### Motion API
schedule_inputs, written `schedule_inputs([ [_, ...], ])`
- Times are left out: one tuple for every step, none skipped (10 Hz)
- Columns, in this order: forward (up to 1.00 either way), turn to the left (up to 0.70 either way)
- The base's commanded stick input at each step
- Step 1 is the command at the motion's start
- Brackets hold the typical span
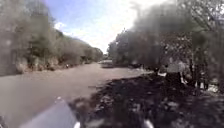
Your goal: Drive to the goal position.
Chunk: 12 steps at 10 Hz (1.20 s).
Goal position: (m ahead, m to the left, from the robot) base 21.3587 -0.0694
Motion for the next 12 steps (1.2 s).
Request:
schedule_inputs([
  [0.5,0.0],
  [0.5,0.0],
  [0.5,0.0],
  [0.5,0.0],
  [0.5,0.0],
  [0.5,0.0],
  [0.5,0.0],
  [0.5,0.0],
  [0.5,0.0],
  [0.5,0.0],
  [0.5,-0.24],
  [0.5,-0.44],
])
